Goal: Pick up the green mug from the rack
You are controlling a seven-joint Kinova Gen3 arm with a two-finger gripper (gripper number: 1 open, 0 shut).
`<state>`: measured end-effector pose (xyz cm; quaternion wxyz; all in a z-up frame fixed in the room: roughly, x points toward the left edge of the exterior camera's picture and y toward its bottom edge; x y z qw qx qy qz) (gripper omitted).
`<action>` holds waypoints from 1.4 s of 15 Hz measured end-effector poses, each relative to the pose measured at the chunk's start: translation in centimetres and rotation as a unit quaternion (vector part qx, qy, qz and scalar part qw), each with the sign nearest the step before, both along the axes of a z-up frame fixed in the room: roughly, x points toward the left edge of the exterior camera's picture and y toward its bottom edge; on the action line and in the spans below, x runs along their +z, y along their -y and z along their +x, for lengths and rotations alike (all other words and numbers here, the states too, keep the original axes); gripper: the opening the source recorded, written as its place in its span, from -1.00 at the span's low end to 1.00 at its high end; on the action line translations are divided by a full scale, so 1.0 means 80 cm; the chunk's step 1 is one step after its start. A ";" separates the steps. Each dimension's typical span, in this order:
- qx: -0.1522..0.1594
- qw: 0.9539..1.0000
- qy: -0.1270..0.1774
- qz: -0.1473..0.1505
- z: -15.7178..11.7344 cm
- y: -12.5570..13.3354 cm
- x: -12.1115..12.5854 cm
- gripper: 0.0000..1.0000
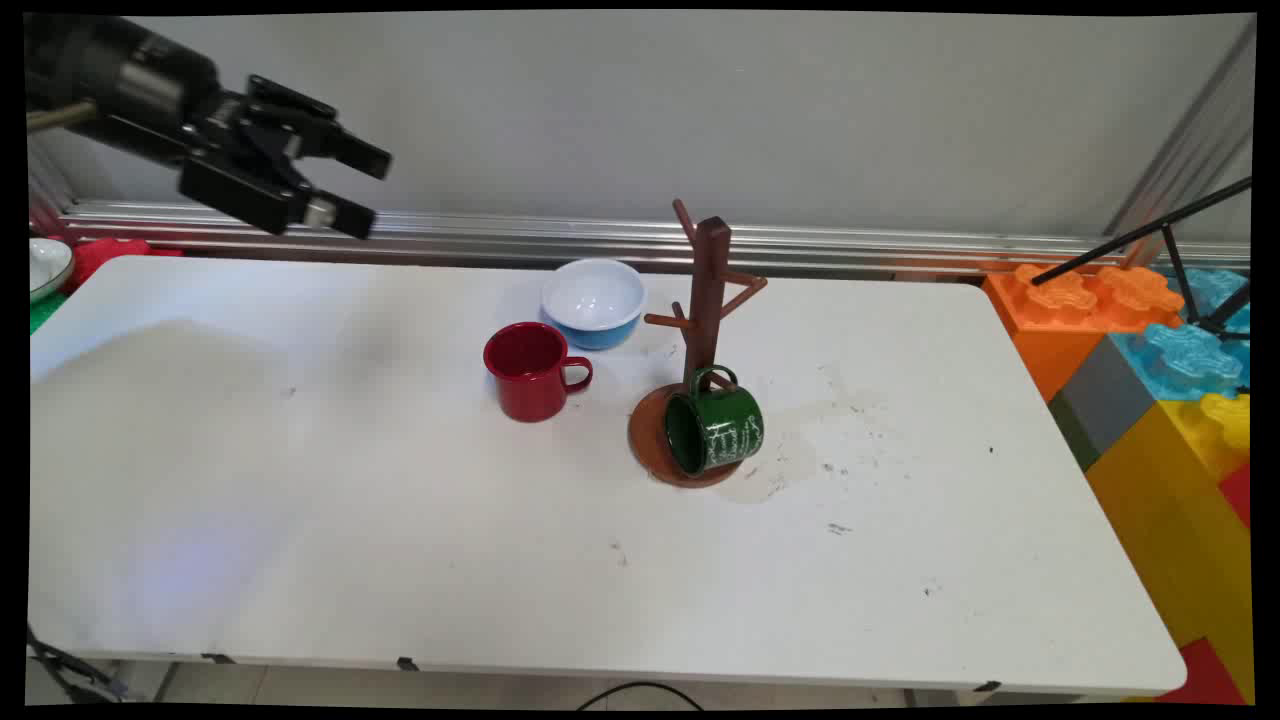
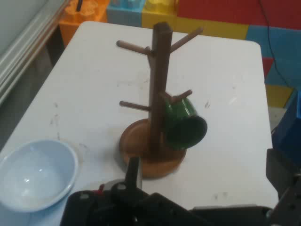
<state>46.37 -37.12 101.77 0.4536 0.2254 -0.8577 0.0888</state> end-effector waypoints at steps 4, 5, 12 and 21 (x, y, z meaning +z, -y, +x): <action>0.028 0.999 0.000 0.022 -0.070 -0.007 0.000 1.00; 0.035 0.999 0.001 0.028 -0.086 -0.008 -0.004 1.00; 0.065 0.996 -0.005 0.053 -0.166 -0.012 -0.035 1.00; 0.111 0.991 -0.027 0.076 -0.240 -0.019 -0.115 1.00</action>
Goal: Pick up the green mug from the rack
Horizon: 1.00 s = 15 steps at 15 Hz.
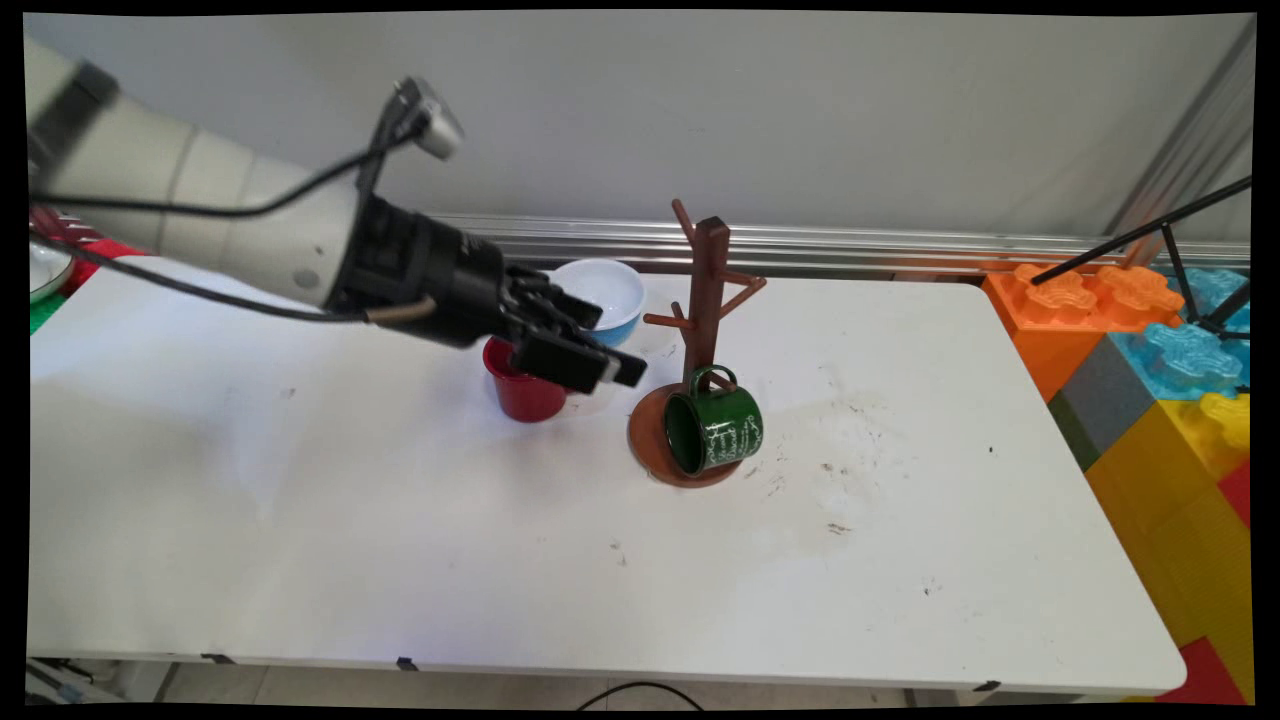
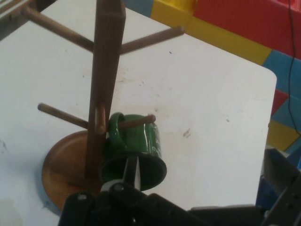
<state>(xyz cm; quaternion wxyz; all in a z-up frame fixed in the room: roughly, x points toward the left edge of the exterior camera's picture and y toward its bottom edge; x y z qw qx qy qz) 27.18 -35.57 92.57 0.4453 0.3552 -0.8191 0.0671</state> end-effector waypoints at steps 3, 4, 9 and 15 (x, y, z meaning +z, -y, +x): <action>0.014 1.000 -0.004 0.007 -0.014 -0.006 -0.031 1.00; 0.017 1.000 -0.005 0.008 -0.017 -0.007 -0.039 1.00; 0.035 0.999 -0.012 0.014 -0.031 -0.014 -0.087 1.00; 0.042 0.999 -0.026 0.012 -0.047 -0.016 -0.124 1.00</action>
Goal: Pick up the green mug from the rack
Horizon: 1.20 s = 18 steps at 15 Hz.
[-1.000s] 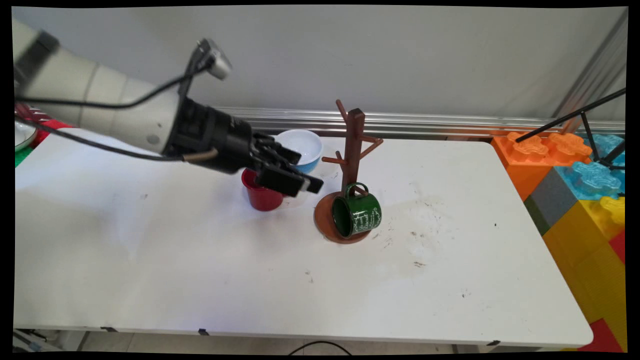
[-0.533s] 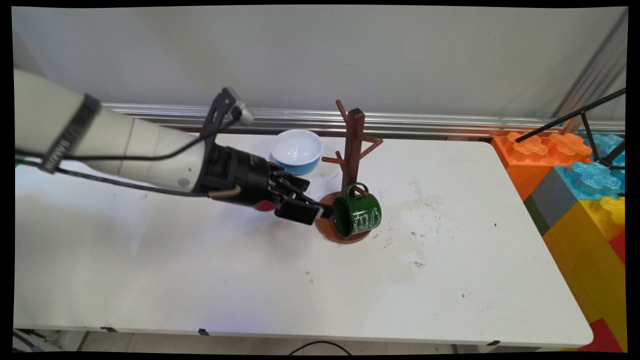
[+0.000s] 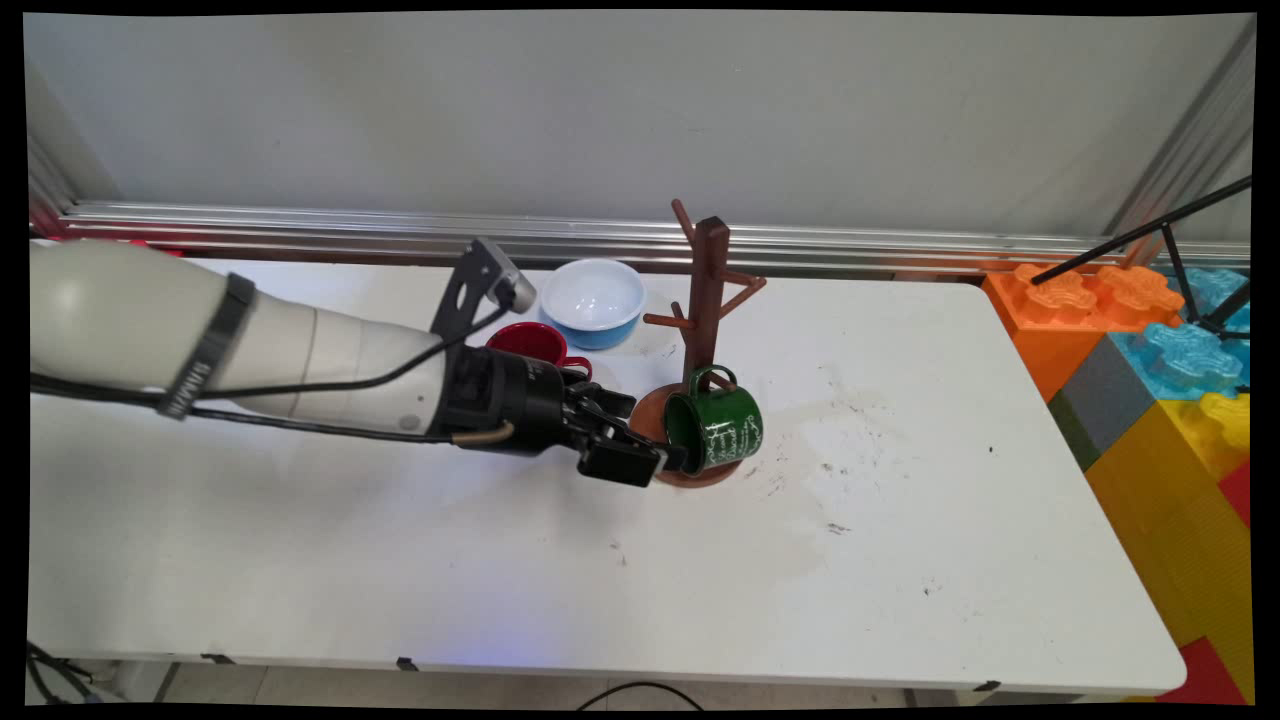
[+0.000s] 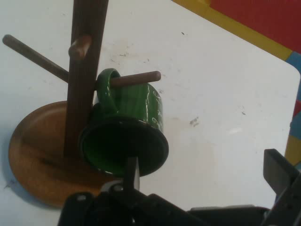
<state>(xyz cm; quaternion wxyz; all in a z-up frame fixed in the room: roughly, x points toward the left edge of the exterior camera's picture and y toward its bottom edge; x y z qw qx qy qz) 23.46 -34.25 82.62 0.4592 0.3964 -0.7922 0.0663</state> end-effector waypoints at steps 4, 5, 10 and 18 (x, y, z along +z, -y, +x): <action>0.004 1.000 -0.013 -0.006 -0.014 0.006 -0.025 1.00; 0.005 1.000 -0.015 -0.007 -0.018 0.009 -0.032 1.00; 0.010 1.000 -0.023 -0.011 -0.032 0.024 -0.063 1.00; 0.011 0.999 -0.030 -0.015 -0.053 0.049 -0.101 1.00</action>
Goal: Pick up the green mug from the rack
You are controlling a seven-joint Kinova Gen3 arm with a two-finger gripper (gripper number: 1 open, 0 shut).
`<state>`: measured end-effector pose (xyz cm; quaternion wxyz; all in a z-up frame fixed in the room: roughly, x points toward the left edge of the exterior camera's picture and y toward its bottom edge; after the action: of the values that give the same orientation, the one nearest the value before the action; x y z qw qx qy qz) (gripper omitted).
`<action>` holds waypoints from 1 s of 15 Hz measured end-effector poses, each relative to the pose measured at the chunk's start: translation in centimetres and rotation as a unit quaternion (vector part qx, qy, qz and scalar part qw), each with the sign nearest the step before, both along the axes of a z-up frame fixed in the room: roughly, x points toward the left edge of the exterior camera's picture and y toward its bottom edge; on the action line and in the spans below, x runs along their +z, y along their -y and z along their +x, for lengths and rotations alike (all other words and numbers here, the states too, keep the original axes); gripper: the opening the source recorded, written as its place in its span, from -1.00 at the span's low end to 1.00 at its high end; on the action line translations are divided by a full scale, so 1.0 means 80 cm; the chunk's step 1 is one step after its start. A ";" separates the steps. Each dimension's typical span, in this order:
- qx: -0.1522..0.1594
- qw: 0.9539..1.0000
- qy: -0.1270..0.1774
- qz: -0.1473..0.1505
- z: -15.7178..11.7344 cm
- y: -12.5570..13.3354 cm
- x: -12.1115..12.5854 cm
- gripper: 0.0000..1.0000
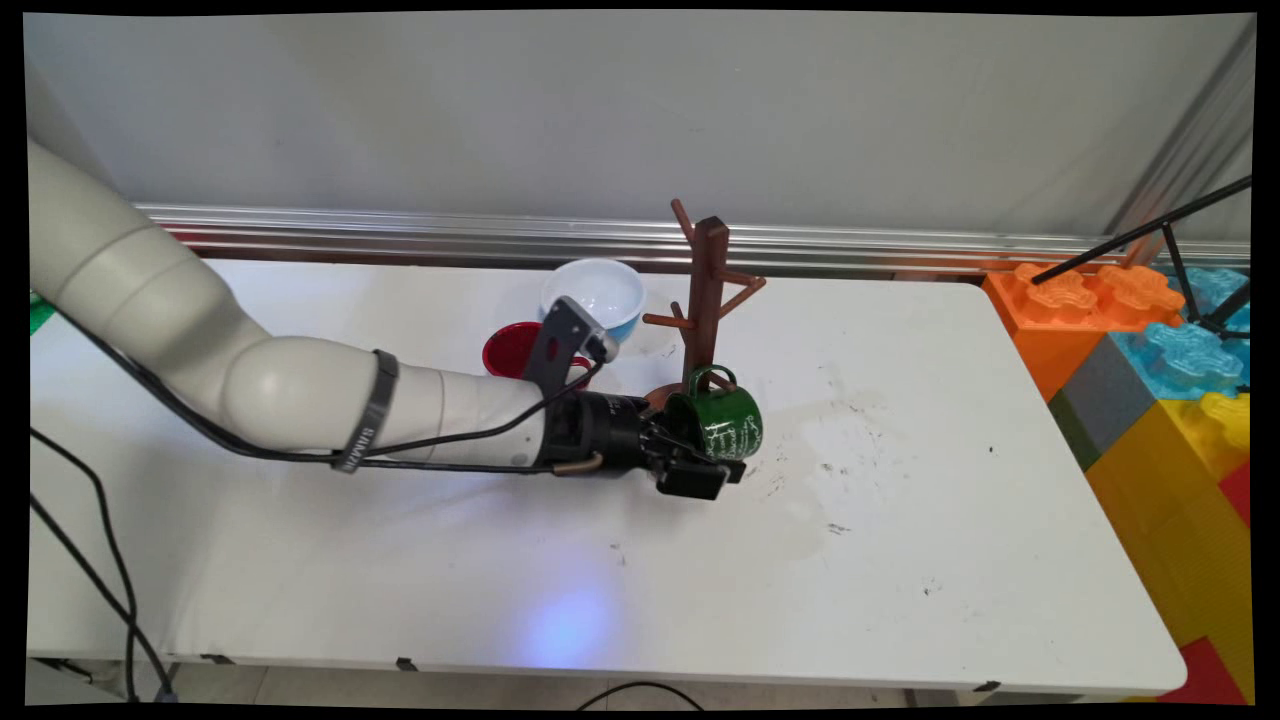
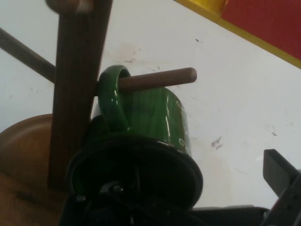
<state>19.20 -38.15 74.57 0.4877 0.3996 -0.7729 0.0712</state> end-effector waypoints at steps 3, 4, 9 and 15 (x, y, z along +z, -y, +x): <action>-0.001 1.000 -0.002 0.001 -0.008 0.008 -0.012 1.00; -0.001 1.000 -0.003 0.001 -0.011 0.012 -0.016 1.00; -0.001 1.000 -0.007 0.001 -0.021 0.025 -0.029 1.00; -0.004 1.000 -0.007 0.003 -0.025 0.034 -0.041 -1.00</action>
<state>17.19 -40.90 71.29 0.4921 0.3990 -0.7710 0.0642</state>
